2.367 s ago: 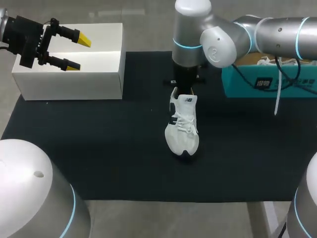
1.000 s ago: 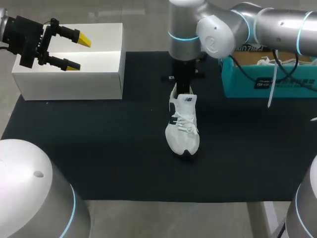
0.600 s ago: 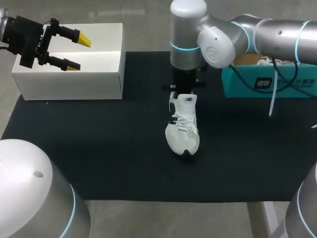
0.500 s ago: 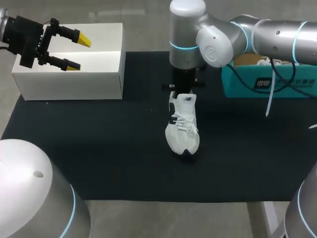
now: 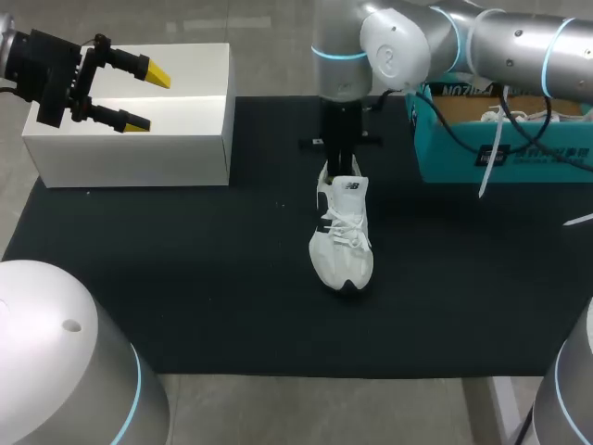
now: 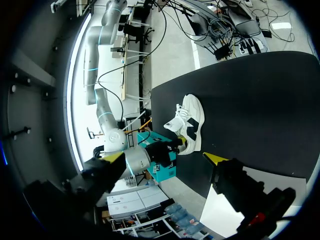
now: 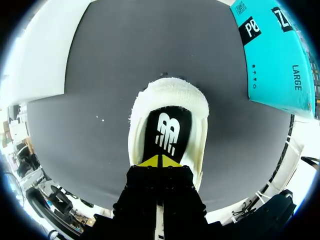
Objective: Take the shoe out of the shoebox, open the shoe tongue, remove and reinsert the insole, then place the shoe into the shoebox
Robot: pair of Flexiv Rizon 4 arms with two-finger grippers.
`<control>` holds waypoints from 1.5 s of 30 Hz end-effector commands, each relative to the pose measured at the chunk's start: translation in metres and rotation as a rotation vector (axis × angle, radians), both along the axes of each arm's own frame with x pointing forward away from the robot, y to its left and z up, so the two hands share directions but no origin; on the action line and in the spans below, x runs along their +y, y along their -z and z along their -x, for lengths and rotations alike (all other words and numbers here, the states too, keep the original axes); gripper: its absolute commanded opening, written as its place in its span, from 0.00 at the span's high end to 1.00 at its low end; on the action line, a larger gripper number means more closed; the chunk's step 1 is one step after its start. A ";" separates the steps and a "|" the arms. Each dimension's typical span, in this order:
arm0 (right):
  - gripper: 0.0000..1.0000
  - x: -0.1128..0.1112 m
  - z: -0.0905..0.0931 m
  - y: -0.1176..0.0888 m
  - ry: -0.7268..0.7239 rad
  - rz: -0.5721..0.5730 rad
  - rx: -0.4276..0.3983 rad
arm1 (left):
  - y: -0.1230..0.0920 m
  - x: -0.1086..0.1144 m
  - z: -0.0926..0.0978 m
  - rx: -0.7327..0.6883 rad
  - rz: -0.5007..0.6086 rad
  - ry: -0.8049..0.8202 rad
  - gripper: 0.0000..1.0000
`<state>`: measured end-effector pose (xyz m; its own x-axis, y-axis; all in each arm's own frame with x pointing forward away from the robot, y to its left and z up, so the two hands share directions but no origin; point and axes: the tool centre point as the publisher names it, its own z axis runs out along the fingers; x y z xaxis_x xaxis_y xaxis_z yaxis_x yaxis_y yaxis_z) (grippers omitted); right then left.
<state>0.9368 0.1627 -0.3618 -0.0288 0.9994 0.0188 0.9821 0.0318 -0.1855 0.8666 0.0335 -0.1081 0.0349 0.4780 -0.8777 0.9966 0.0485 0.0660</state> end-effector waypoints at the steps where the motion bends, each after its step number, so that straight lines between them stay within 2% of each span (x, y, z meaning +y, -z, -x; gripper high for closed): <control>1: 1.00 -0.006 -0.003 0.001 -0.016 -0.047 0.008 | -0.001 0.001 0.000 0.001 -0.004 0.002 0.00; 11: 1.00 -0.006 -0.003 0.001 -0.016 -0.047 0.008 | -0.001 0.001 0.000 0.001 -0.004 0.002 0.00; 12: 1.00 -0.008 -0.005 0.006 0.000 0.042 0.033 | -0.001 0.001 0.000 0.001 -0.004 0.002 0.00; 19: 1.00 -0.016 0.001 0.004 0.099 0.069 0.136 | -0.001 0.001 0.000 0.001 -0.004 0.002 0.00; 32: 1.00 -0.009 0.013 -0.005 0.110 0.050 0.173 | -0.001 0.001 0.000 0.001 -0.004 0.002 0.00; 33: 0.93 -0.008 0.015 -0.006 0.103 0.048 0.173 | -0.001 0.001 0.000 0.001 -0.004 0.002 0.00; 34: 0.70 -0.007 0.017 -0.008 0.102 0.047 0.172 | -0.001 0.001 0.000 0.001 -0.004 0.002 0.00; 35: 0.56 -0.007 0.018 -0.009 0.097 0.052 0.169 | -0.001 0.001 0.000 0.001 -0.004 0.002 0.00; 38: 0.36 -0.007 0.019 -0.012 0.090 0.062 0.158 | -0.001 0.001 0.000 0.001 -0.004 0.002 0.00; 41: 0.26 -0.005 0.022 -0.015 0.086 0.085 0.152 | -0.001 0.001 0.000 0.001 -0.004 0.002 0.00; 45: 0.26 -0.005 0.024 -0.016 0.082 0.087 0.151 | -0.001 0.001 0.000 0.001 -0.004 0.002 0.00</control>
<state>0.9155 0.1579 -0.3487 0.0501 0.9965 -0.0671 0.9391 -0.0699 -0.3364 0.8665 0.0336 -0.1080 0.0347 0.4781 -0.8776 0.9966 0.0487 0.0659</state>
